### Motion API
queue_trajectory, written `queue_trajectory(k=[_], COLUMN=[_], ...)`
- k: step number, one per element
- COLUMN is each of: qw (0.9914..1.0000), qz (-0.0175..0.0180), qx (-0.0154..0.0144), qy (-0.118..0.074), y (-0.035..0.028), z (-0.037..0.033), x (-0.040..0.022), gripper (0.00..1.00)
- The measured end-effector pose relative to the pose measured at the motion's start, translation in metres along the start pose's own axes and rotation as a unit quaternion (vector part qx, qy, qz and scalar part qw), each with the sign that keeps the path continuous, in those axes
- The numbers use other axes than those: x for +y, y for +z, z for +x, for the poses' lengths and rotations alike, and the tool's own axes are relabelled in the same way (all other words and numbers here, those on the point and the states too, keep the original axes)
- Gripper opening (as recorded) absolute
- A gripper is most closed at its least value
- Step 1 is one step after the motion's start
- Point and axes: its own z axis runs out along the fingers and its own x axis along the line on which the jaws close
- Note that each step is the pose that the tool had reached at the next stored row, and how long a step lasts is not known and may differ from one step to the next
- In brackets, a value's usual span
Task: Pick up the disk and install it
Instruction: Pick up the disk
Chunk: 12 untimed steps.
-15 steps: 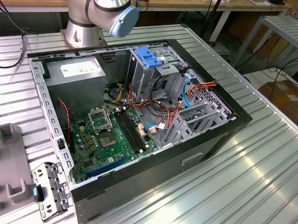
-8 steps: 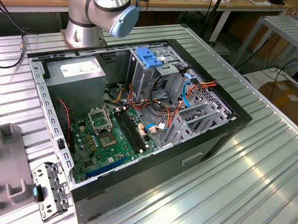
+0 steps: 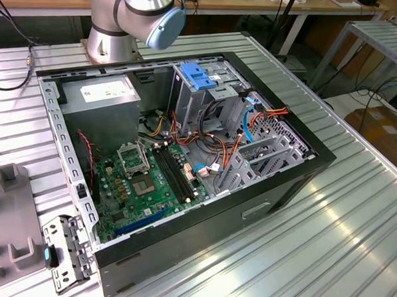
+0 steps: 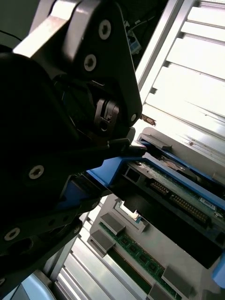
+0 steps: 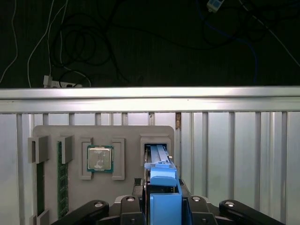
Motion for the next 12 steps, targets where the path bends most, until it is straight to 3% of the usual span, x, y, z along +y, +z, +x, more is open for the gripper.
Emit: queue_trajectory(k=[7,12], qw=[1.00000,1.00000], qz=[0.0001,0.0000], qx=[0.0000,0.0000], qy=[0.000,0.000], y=[-0.0008,-0.0076], z=[0.0000,0.0001], x=[0.0000,-0.0001], gripper=[0.37,0.37])
